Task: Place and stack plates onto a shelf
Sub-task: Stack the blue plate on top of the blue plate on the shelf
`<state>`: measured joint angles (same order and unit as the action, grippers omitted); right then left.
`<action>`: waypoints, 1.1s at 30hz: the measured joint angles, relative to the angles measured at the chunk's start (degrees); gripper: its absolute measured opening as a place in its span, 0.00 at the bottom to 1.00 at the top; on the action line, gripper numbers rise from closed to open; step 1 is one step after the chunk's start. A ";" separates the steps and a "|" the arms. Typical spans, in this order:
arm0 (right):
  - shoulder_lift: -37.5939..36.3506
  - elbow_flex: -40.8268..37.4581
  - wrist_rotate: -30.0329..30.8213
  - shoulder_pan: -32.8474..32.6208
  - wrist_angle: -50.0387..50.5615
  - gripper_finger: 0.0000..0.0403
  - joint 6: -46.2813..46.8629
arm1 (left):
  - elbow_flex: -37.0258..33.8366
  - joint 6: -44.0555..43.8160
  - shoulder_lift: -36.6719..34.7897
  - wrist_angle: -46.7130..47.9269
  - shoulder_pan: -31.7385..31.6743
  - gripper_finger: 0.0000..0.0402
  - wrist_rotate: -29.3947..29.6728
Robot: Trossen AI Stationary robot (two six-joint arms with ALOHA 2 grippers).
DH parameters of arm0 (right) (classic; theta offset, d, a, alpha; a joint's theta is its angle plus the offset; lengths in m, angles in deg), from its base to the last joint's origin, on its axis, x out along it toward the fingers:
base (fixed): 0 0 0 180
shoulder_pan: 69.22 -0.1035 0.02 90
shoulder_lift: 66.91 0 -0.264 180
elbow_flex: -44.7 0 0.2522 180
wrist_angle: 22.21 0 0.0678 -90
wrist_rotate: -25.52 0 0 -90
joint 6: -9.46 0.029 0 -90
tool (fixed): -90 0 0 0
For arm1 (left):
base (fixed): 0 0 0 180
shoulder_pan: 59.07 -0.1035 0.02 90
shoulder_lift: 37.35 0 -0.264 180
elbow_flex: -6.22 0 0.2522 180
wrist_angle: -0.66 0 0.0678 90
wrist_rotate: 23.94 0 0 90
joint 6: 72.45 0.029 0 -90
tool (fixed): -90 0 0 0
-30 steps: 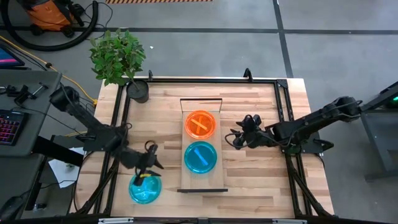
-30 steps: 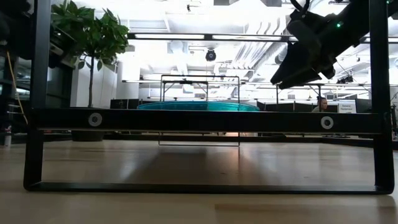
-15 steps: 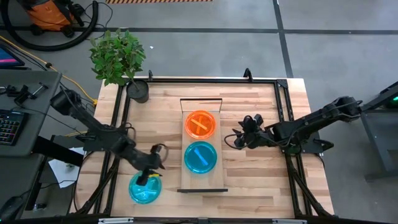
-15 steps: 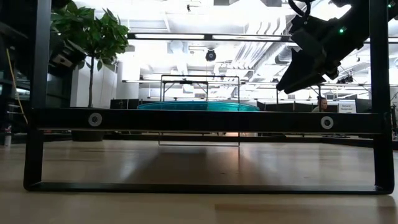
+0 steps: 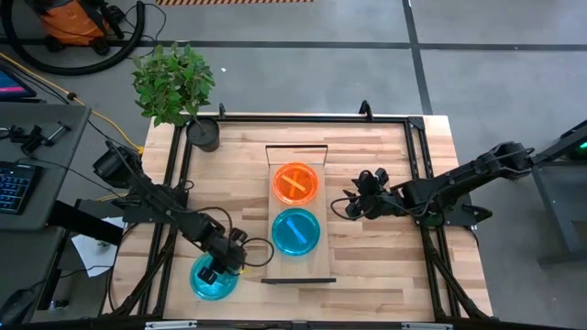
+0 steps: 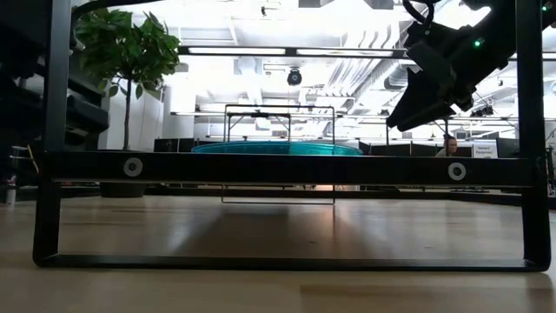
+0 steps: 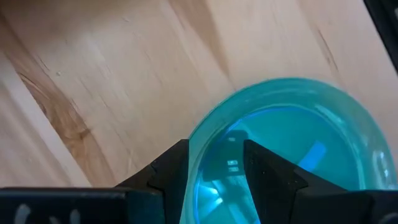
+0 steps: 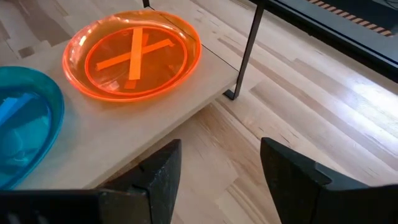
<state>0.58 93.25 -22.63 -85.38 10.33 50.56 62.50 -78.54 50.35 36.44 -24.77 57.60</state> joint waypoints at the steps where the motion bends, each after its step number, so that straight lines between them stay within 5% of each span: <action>1: 0.00 0.00 0.00 0.00 0.02 0.50 0.00 | 0.00 1.08 -0.01 0.24 -0.15 0.35 0.02; 16: 0.02 0.00 0.02 0.02 0.08 0.50 0.46 | 0.00 14.31 -0.39 1.36 -1.72 0.35 5.38; 33: 0.04 0.00 0.02 0.00 0.08 0.50 0.82 | -3.39 7.30 -0.33 -2.83 -1.72 0.35 0.97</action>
<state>0.62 93.25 -22.61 -85.38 10.40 51.38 59.11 -71.24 50.02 33.61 -26.50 58.57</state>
